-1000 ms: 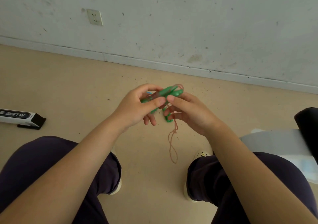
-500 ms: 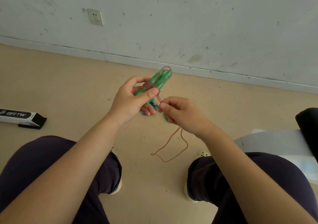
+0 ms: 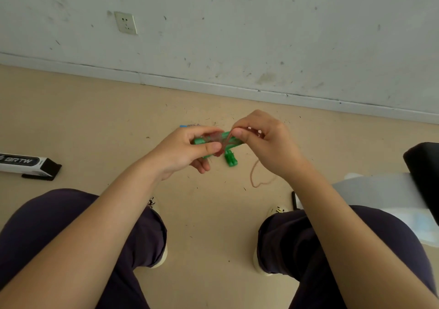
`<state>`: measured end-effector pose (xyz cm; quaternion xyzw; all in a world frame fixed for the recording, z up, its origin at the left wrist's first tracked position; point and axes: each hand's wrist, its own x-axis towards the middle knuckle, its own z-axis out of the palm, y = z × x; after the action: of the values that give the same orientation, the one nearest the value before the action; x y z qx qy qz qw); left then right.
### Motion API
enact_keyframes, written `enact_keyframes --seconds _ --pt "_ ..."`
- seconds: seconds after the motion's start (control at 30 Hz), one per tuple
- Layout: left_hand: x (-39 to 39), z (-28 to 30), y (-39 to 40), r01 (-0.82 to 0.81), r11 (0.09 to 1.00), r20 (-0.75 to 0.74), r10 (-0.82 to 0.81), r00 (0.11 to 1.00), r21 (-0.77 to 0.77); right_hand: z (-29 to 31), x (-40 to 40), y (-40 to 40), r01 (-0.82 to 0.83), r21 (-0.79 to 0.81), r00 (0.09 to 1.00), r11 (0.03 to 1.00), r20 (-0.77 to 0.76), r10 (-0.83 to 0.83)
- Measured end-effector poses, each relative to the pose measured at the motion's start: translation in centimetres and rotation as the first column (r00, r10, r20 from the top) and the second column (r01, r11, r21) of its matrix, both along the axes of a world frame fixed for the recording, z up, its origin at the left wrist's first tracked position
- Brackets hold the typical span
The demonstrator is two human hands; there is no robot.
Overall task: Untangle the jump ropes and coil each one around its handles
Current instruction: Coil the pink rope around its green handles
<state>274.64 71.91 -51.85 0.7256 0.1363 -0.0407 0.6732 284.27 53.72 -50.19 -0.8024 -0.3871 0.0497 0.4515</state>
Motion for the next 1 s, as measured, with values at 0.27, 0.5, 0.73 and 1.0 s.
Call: enact_keyframes --seconds 0.27,0.5,0.73,1.0 --pt "-0.3 0.4 -0.3 0.15 0.988 -0.02 -0.15 0.989 0.036 -0.5 -0.2 0.3 0.045 0.004 0.999 0.999 0.031 -0.045" --pt "-0.5 0.6 -0.7 0.189 0.979 -0.036 -0.192 0.981 -0.07 -1.6 -0.7 1.3 0.064 -0.017 0.997 0.998 0.046 -0.063" --pt "-0.4 0.0 -1.4 0.03 1.0 0.0 -0.03 1.0 -0.007 -0.9 -1.4 1.9 0.071 -0.002 0.99 0.997 -0.125 -0.071" --pt "-0.1 0.1 -0.8 0.096 0.992 0.107 -0.104 0.989 0.078 -1.2 -1.5 2.0 0.221 0.009 0.945 0.975 -0.249 -0.212"
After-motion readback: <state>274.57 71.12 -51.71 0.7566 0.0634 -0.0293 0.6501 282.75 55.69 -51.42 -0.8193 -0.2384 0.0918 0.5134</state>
